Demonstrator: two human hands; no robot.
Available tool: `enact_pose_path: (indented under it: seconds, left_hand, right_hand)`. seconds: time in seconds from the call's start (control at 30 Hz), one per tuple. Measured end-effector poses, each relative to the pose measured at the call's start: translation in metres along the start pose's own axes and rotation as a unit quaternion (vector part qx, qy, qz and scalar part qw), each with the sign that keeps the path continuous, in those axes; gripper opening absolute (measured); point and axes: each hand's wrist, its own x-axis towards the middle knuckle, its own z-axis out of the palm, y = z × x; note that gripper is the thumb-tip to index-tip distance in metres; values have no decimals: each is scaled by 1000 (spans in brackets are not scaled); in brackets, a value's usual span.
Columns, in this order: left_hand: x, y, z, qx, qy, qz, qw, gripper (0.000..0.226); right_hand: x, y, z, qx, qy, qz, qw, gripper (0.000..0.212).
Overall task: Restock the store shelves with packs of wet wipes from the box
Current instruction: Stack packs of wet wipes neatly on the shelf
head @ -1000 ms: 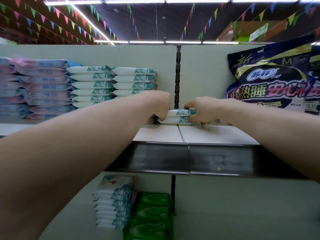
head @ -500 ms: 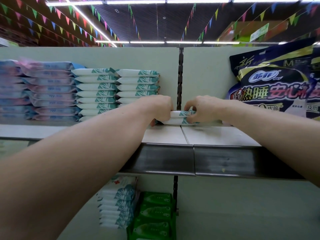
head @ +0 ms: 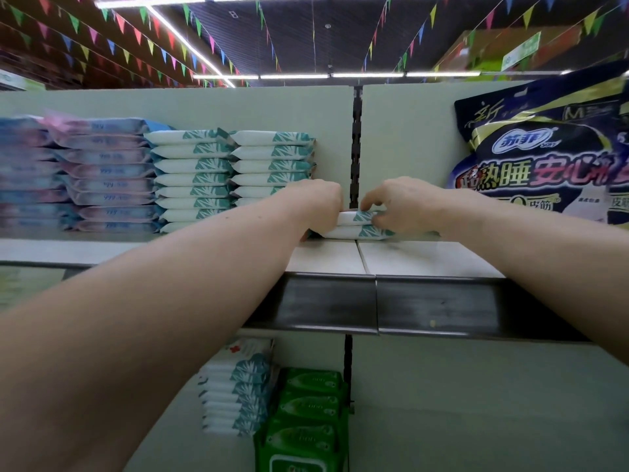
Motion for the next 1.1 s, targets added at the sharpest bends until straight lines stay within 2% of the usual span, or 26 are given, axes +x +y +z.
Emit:
enact_pose_path:
  seconds: [0.07, 0.17, 0.3, 0.43, 0.8, 0.97, 1.1]
  left_hand:
    - [0, -1, -2, -30, -7, -8, 999, 36]
    - [-4, -8, -13, -67, 38, -17, 997, 44]
    - [-28, -13, -30, -100, 55, -48, 992, 38]
    - [-58, -15, -42, -92, 70, -73, 991, 35]
    - [-192, -46, -67, 13, 44, -258, 965, 24]
    - [-266, -63, -76, 40, 32, -342, 938, 18]
    - [-334, -79, -81, 43, 26, -416, 908, 14]
  right_hand:
    - [-2, -2, -3, -1, 19, -17, 1000, 31]
    - [-1, -7, -8, 8, 26, -42, 999, 32]
    - [-9, -24, -28, 41, 31, -75, 996, 33]
    - [-21, -54, -41, 69, 12, -131, 989, 22]
    - [-64, -155, -56, 132, 59, -253, 957, 24]
    - [-88, -221, -60, 142, 60, -308, 939, 19]
    - [-118, -278, -55, 181, 66, -373, 908, 20]
